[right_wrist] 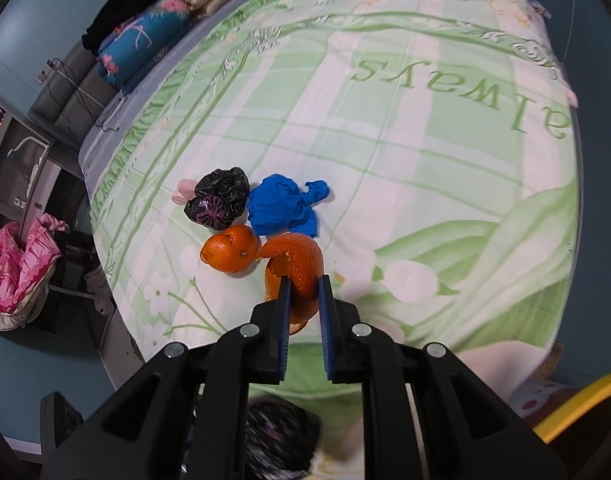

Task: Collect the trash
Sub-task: 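Carry the black bag and orange peel over the bin and release both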

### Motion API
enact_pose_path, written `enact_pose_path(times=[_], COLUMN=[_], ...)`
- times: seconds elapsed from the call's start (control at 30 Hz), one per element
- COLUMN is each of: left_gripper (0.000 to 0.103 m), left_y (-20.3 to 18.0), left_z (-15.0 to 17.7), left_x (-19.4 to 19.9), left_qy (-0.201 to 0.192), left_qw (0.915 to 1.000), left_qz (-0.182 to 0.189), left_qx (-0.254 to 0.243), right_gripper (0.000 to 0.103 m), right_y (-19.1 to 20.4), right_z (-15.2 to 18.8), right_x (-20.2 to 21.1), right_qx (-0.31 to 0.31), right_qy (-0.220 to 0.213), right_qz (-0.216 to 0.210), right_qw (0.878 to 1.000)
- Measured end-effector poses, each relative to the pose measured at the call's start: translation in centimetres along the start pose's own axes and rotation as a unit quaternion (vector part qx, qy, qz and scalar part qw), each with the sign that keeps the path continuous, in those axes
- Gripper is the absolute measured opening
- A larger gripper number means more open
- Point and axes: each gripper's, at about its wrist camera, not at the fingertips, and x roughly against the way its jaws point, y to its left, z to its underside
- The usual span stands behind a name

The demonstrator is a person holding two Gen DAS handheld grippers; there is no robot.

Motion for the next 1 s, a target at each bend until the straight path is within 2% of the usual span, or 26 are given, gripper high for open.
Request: enact_pose_path(times=[0.2,0.5,0.9,1.0], left_gripper=[0.008,0.008,0.008,0.008], left_y=[-1.0,-3.1,-7.7,-8.8], left_z=[-0.1,-0.9,-1.8,-2.3], left_x=[1.3,4.3,7.3,7.7], left_qy=[-0.019,-0.057,-0.091,-0.093], left_qw=[0.9997,0.9977,0.9938,0.9933], left_qz=[-0.013,-0.027,-0.019,-0.006], left_qx=[-0.012,-0.025,-0.062,-0.068], right_gripper=[0.012,0.012,0.012,0.012], right_y=[-2.0,-4.3,-6.6,-7.2], right_z=[1.6,5.0,9.7,10.9], right_x=[4.7,10.8,18.4,20.1], right_qx=[-0.019,-0.035,-0.048,-0.054], right_qy=[-0.049,-0.099,-0.164,-0.179], right_qz=[0.002,-0.001,0.008,0.013], right_qw=[0.999,0.994,0.985,0.982])
